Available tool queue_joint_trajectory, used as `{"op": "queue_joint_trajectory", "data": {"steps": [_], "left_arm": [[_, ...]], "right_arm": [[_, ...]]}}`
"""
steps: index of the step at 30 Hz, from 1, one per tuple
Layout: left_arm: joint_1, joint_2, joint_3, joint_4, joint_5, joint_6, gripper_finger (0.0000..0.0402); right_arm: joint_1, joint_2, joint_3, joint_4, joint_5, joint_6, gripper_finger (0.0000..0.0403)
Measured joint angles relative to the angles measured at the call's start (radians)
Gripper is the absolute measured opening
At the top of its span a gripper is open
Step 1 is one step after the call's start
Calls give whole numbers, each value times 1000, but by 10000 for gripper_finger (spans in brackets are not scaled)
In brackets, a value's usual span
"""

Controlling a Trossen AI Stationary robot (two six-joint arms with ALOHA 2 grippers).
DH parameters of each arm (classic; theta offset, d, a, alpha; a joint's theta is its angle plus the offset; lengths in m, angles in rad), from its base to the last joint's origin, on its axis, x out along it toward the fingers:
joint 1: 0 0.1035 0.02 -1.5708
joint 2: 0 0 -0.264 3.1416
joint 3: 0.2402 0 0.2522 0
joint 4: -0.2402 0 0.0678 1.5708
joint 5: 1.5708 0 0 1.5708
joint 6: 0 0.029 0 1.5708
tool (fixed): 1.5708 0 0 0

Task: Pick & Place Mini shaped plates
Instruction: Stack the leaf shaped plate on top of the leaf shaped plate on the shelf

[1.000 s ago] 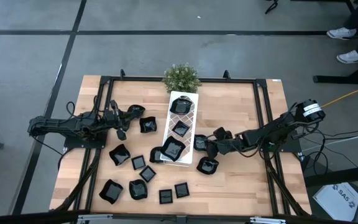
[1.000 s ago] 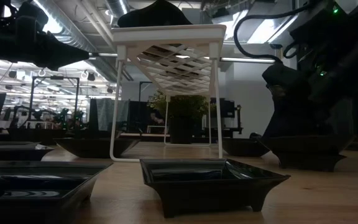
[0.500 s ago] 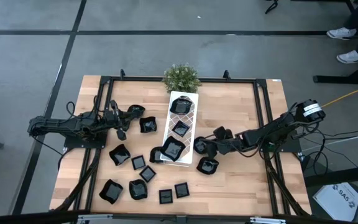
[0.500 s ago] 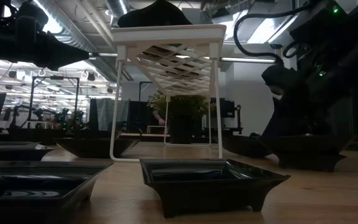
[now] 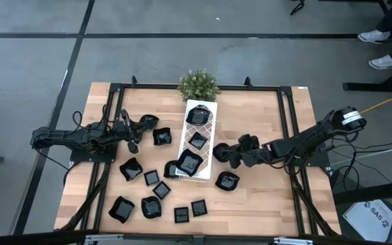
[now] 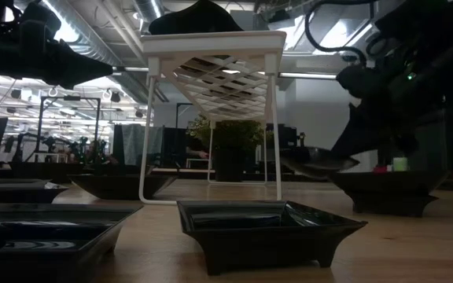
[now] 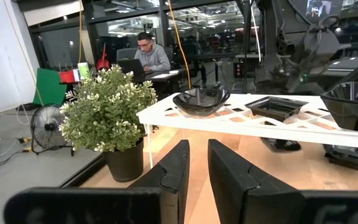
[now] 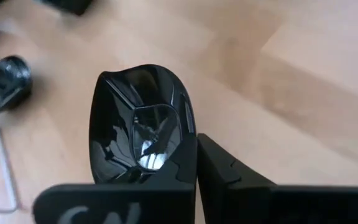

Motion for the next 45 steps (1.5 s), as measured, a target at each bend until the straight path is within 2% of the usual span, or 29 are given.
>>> {"op": "queue_joint_trajectory", "data": {"steps": [13, 21, 25, 37, 41, 45], "left_arm": [[0, 0, 0, 0, 0, 0, 55], [0, 0, 0, 0, 0, 0, 52], [0, 0, 0, 0, 0, 0, 55], [0, 0, 0, 0, 0, 0, 55], [0, 0, 0, 0, 0, 0, 52], [0, 0, 0, 0, 0, 0, 53]], "right_arm": [[0, -185, 0, -78, 200, -92, 1], [0, -272, 0, -75, 280, -161, 1], [0, -287, 39, -76, 300, -223, 1], [-4, -284, 293, -78, 310, -625, 0], [-35, -283, 331, -78, 301, -691, 0], [-83, -282, 339, -79, 239, -706, 0]]}}
